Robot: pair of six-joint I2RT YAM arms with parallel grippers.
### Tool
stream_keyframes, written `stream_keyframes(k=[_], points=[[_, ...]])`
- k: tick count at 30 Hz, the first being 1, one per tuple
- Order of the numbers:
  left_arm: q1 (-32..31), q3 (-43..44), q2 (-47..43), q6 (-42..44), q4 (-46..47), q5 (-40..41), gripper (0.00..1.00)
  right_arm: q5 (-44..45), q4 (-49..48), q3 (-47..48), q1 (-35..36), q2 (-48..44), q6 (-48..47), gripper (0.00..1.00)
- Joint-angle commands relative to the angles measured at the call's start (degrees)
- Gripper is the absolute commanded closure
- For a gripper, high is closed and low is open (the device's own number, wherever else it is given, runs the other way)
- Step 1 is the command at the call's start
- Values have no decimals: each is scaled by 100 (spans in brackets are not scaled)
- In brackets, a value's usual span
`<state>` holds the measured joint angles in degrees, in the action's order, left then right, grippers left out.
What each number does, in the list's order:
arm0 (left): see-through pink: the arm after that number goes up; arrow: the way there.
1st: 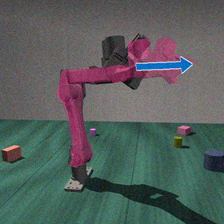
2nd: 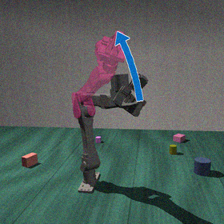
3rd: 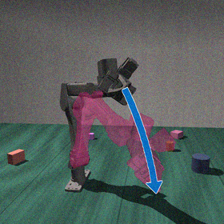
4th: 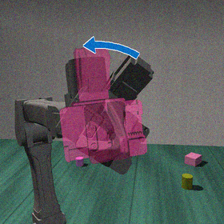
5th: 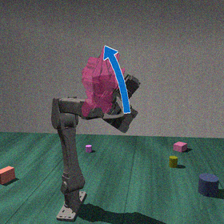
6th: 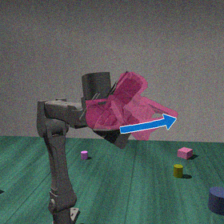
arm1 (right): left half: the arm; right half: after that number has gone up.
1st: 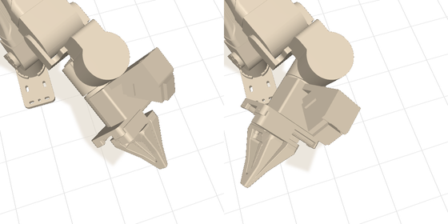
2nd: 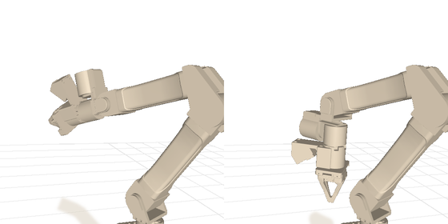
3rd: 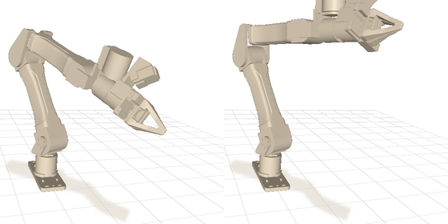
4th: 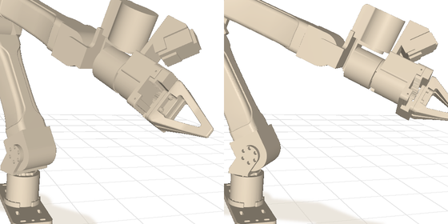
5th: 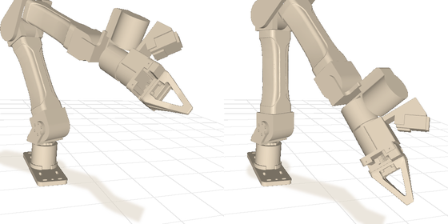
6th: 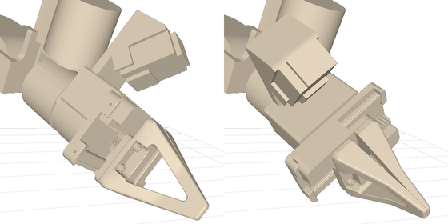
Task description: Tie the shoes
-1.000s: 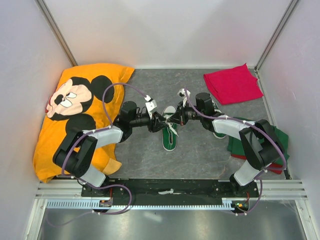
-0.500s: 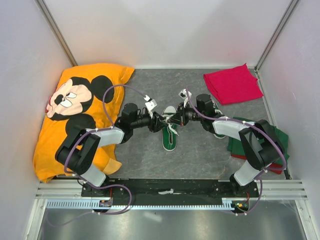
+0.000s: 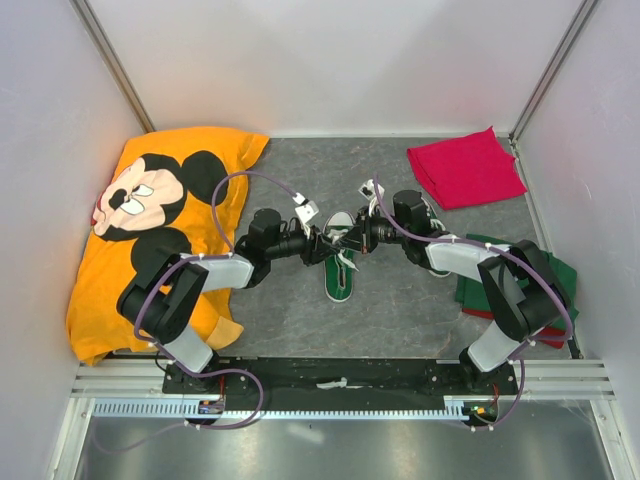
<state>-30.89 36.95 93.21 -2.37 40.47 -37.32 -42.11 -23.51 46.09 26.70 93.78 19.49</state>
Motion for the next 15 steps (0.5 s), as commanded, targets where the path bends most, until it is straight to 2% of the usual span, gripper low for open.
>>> stream_keyframes(k=[1,4,10,13,15], points=[[-13,234,22,-273,339,155,67,1,-268,-38,-16,-202,3,100],[-13,278,48,-255,321,120,77,-8,-268,-30,-16,-193,11,100],[-13,322,127,-202,295,-21,92,-43,-339,-29,-16,-176,90,100],[-13,322,127,-150,242,-12,95,-105,-435,-56,-16,-175,196,100],[-13,348,136,-184,234,-38,89,-105,-479,-65,-16,-167,275,100]])
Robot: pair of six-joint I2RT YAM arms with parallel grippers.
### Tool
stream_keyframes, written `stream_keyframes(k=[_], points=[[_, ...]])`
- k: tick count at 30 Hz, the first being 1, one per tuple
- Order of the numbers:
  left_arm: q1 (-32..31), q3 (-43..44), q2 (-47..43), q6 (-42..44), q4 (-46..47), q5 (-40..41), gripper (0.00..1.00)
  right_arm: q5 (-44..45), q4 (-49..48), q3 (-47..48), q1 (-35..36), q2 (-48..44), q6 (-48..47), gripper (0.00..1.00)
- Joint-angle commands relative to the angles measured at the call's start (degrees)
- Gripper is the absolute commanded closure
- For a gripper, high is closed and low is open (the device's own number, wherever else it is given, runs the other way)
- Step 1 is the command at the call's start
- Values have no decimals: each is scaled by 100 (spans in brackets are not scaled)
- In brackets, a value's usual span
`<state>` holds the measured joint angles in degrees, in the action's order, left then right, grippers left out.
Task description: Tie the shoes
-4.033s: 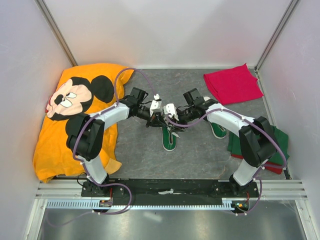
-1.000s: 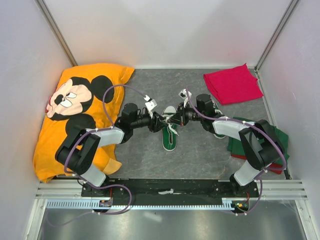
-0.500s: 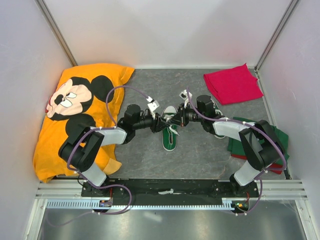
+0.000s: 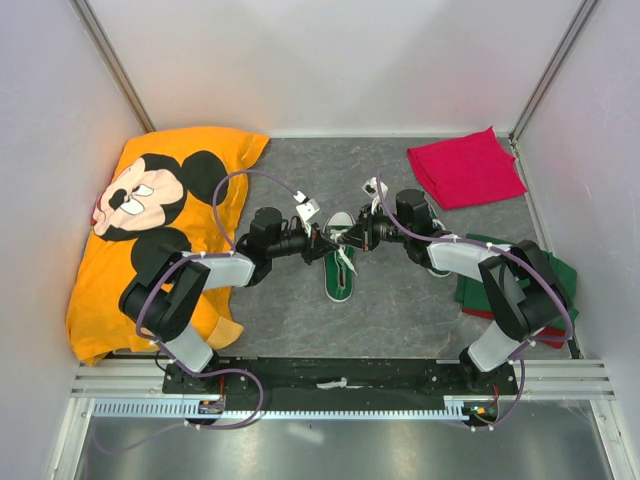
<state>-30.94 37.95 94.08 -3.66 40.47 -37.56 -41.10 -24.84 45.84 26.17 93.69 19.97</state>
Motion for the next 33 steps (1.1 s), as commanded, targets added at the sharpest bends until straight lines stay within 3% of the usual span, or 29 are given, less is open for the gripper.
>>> stream_keyframes(k=[1,4,8,12,15,18,19,21,22,23,27,33], points=[[-9,256,57,-82,251,-49,79,-205,-398,-58,37,-158,262,100],[-17,274,75,-205,312,-58,67,-205,-443,-49,37,-114,306,100],[-26,327,145,-214,339,-50,66,-223,-495,-49,37,-97,367,100],[-9,379,180,-179,313,-32,89,-258,-531,-67,28,-79,403,100],[18,353,146,-100,251,-41,98,-311,-513,-67,37,-105,420,100],[70,318,102,-12,146,-84,98,-390,-339,-32,37,-97,368,100],[79,309,58,40,85,-120,98,-407,-250,20,20,-114,324,96],[105,300,-21,286,-126,-242,98,-512,56,91,-7,-132,131,74],[114,274,-100,357,-205,-286,98,-556,215,196,-77,-158,35,58],[123,283,-135,653,-424,-400,98,-600,382,258,-112,-175,-193,55],[167,283,-250,1156,-829,-647,98,-820,1444,749,-366,-176,-748,55],[167,423,-224,1517,-1181,-788,99,-733,2369,1259,-420,149,-1556,67]])
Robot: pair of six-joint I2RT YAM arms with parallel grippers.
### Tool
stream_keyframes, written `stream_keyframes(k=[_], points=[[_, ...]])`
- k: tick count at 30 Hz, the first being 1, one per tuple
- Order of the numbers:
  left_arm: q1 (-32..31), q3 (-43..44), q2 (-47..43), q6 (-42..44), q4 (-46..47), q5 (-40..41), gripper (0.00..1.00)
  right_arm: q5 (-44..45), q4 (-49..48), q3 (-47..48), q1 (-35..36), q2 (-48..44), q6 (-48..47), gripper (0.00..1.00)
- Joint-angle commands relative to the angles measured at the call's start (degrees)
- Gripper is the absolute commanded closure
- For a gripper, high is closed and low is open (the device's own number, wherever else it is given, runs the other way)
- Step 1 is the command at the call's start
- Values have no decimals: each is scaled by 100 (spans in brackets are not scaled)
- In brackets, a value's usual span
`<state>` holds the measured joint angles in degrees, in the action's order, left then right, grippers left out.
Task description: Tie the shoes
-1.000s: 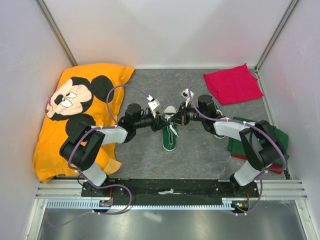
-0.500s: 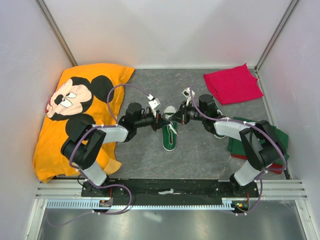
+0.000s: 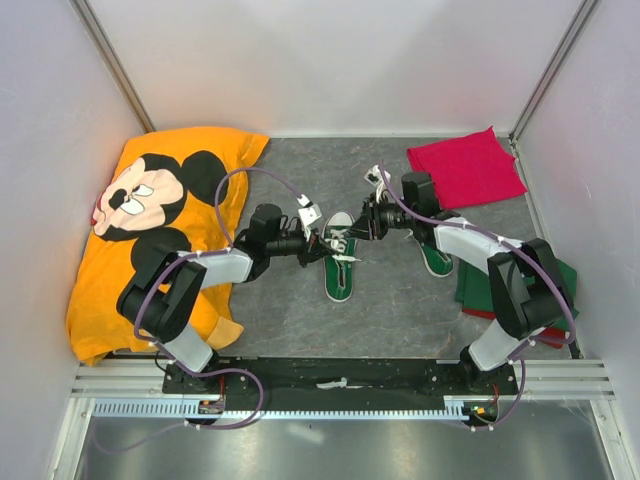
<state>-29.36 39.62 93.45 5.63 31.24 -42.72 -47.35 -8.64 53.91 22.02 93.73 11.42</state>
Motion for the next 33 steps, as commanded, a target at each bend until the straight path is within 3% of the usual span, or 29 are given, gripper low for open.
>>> stream_keyframes(k=[1,9,24,26,30,33], points=[[10,335,-143,658,-381,-289,98,-99,785,506,13,276,-729,68],[10,600,-11,1019,-892,-325,98,138,1620,1182,153,795,-1537,65],[1,837,147,1133,-1358,-254,97,297,1857,1403,391,1094,-1950,66],[1,837,156,1133,-1393,-255,98,358,1945,1403,391,1077,-2029,69],[1,864,174,1133,-1472,-246,99,464,1990,1394,391,955,-2056,100],[1,978,235,1133,-1682,-158,98,481,1902,1350,356,805,-1898,100]])
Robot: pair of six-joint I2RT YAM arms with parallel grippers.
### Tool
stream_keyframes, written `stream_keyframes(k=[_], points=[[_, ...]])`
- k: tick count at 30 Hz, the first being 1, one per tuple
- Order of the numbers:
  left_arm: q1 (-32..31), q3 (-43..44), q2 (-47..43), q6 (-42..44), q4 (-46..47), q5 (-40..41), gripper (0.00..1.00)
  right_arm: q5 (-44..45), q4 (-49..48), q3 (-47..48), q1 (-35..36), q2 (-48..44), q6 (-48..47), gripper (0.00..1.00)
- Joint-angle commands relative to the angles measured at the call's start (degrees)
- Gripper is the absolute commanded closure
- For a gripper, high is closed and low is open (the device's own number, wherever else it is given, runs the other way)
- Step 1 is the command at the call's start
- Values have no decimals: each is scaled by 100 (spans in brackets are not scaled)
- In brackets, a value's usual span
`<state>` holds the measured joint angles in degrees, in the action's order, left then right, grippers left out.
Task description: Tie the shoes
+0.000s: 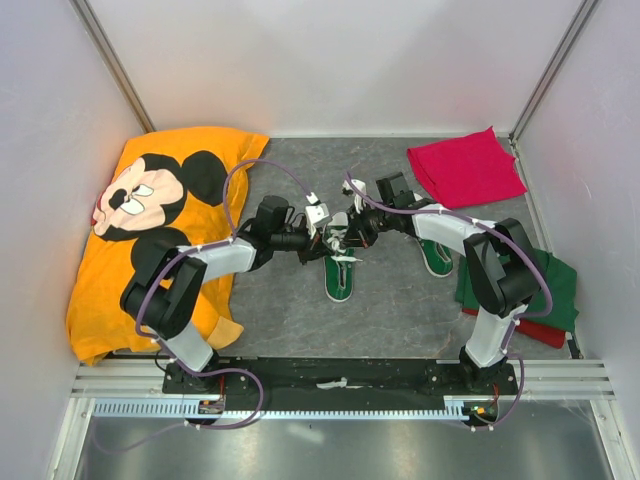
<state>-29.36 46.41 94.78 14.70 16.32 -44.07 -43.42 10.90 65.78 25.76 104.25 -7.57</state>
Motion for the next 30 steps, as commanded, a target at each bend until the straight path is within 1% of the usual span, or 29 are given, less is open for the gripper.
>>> stream_keyframes(k=[1,8,16,20,30], points=[[1,333,128,218,-347,4,98,79,-183,137,-36,-282,141,100],[-8,535,225,323,-726,66,99,-87,-500,-100,-97,-519,528,100],[-96,649,207,402,-954,-31,98,-263,-544,-179,-106,-493,599,100],[-148,913,330,341,-1332,83,98,-246,-597,-241,-106,-589,643,100],[-157,1282,550,420,-2079,715,98,-298,-694,-355,-124,-669,740,100]])
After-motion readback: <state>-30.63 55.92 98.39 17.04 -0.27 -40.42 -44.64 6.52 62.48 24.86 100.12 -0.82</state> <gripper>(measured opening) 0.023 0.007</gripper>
